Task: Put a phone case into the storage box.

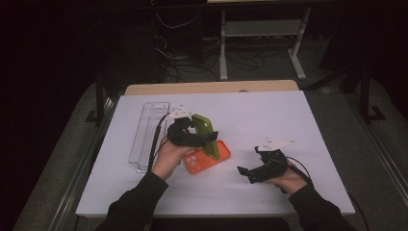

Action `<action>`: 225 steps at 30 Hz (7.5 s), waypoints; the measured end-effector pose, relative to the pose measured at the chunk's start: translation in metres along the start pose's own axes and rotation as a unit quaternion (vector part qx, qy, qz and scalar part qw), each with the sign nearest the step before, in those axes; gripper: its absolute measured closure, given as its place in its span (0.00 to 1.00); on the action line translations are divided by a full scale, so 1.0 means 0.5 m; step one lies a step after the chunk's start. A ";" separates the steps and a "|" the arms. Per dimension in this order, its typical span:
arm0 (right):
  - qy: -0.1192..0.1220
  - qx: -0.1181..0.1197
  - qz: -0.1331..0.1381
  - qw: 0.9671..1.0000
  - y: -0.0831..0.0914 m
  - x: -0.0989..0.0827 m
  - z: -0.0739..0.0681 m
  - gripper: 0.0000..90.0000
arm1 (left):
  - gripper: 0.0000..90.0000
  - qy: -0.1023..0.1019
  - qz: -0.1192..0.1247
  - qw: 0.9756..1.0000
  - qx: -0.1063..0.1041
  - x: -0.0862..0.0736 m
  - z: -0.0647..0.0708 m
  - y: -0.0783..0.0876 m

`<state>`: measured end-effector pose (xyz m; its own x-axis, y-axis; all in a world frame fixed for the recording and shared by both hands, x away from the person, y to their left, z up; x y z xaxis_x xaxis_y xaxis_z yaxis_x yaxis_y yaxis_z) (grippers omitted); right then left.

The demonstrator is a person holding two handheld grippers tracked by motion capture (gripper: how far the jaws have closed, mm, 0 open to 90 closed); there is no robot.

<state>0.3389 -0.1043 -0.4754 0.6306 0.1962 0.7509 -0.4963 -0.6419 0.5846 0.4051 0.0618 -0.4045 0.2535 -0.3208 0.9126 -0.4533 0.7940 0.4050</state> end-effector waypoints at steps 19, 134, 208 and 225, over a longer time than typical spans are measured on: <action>0.015 -0.031 0.001 0.999 0.032 -0.044 0.046 0.00 | 0.16 -0.028 -0.006 1.000 0.010 0.036 -0.023 0.025; 0.024 -0.024 -0.011 0.999 0.030 -0.046 0.041 0.00 | 0.00 0.037 -0.114 0.943 0.310 -0.059 -0.451 0.155; 0.034 -0.027 -0.015 0.999 0.028 -0.043 0.040 0.00 | 1.00 -0.074 -0.172 0.981 -0.051 -0.122 0.027 -0.113; 0.034 -0.026 -0.016 0.999 0.027 -0.043 0.039 0.00 | 1.00 -0.081 -0.190 0.976 -0.074 -0.161 0.069 -0.158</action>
<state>0.3301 -0.1319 -0.4898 0.6062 0.2669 0.7492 -0.5080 -0.5948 0.6230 0.3912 0.0072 -0.5078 0.2363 -0.6740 0.6999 -0.2218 0.6639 0.7142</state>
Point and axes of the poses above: each handheld gripper's, and its own axes: y roughly backward along the jaws, x roughly out of its top, z roughly to its right, the point moved 9 cm from there along -y, roughly forward along the jaws, and after that the axes turned 13 degrees about -y, right-handed, at the moved point
